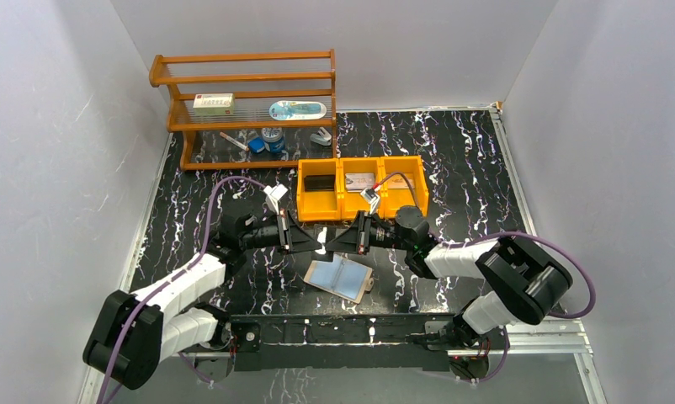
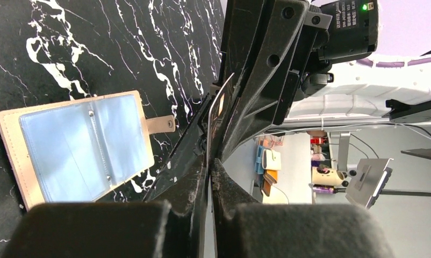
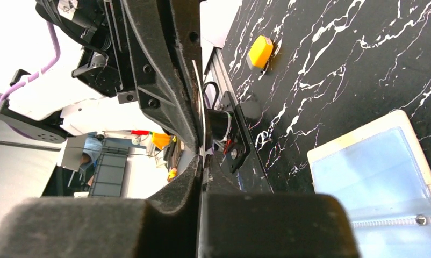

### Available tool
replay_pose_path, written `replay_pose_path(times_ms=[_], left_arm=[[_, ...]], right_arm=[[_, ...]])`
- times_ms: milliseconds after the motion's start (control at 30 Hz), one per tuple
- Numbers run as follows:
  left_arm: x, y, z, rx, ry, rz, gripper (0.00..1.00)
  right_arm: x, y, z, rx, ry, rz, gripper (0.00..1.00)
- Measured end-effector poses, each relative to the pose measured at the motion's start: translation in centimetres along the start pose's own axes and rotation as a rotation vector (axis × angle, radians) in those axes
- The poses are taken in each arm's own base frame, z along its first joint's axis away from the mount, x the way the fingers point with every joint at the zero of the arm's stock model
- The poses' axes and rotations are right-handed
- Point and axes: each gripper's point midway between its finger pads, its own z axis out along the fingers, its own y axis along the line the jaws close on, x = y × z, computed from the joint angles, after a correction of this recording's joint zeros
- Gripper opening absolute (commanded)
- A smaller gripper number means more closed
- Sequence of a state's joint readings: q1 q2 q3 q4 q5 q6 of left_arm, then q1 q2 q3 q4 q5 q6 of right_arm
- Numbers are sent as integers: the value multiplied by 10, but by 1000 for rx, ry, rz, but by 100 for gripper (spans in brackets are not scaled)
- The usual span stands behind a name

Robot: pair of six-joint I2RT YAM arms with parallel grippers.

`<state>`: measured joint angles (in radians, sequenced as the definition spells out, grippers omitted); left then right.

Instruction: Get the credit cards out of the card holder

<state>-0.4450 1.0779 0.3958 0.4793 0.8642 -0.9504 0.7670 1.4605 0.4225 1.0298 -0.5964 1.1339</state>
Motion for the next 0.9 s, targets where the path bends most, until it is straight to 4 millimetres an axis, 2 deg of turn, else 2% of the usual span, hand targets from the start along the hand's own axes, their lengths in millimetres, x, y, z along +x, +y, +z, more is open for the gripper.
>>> replay_pose_path(times_ms=[67,133,167,267,300,400,500,600,733,900], left_arm=[[0,2,0,-16,4,1,27],[-4,5,-1,-60,-4,15,58],[-7,6,-2,-85,-13,28,68],[-21,6,-11,-187,-71,83,86],[-26,6,-14,-220,-92,98,90],[-49,13,-34,-401,-208,131,97],[-65,28,-66,-608,-327,156,98],[-69,43,-96,-780,-393,182,98],[-67,60,-126,-944,-425,207,98],[-67,62,-145,-1009,-465,236,98]], right_arm=[[0,1,0,-4,-2,2,0],[-3,0,0,4,-18,-6,0],[-5,-1,-1,21,-30,-15,0],[-10,-4,-5,76,-61,-49,0],[-13,-5,-7,100,-71,-65,0],[-27,-7,-7,186,-96,-128,0],[-47,-10,-6,287,-122,-202,0],[-69,-15,-6,407,-134,-280,0],[-111,-16,0,553,-154,-423,0],[-152,-34,8,761,-144,-635,0]])
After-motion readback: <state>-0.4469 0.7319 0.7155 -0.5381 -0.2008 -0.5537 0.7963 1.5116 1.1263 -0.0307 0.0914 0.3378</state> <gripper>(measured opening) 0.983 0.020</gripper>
